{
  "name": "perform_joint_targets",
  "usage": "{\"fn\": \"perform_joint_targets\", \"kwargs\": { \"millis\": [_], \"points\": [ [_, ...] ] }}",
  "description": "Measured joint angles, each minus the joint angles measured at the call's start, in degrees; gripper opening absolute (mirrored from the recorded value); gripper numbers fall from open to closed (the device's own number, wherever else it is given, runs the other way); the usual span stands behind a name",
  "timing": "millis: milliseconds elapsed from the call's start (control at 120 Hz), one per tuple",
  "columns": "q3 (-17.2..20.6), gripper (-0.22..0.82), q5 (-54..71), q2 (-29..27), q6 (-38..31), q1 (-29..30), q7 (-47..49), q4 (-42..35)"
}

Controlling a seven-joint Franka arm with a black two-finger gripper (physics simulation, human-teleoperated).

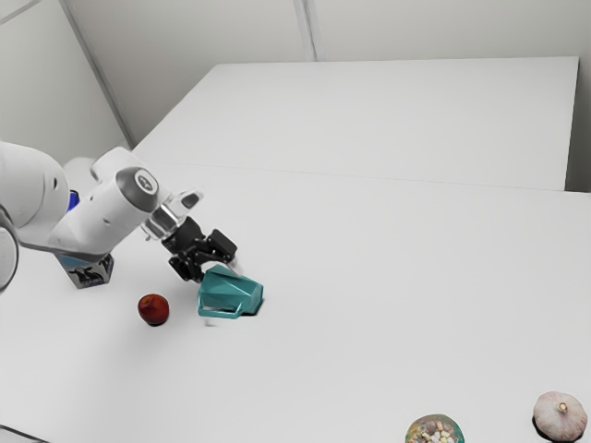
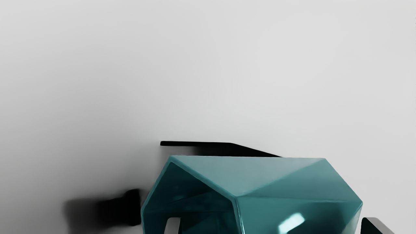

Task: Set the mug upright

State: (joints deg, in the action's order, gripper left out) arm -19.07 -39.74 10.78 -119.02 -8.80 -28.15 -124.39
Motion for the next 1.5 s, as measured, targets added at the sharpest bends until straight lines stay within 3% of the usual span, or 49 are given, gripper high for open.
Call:
{"fn": "perform_joint_targets", "kwargs": {
  "millis": [258,958,1308,1500],
  "points": [
    [0.0,0.52,-4.2,0.2,-1.1,0.1,-5.0,-1.1],
    [0.2,-0.10,-12.0,-1.5,-0.6,-0.6,-11.9,-0.8],
    [1.3,-0.17,-12.3,-3.7,-0.8,-1.2,-12.9,1.0],
    [3.0,-0.18,-3.8,-4.2,-1.4,-2.0,-12.3,5.7]
  ]
}}
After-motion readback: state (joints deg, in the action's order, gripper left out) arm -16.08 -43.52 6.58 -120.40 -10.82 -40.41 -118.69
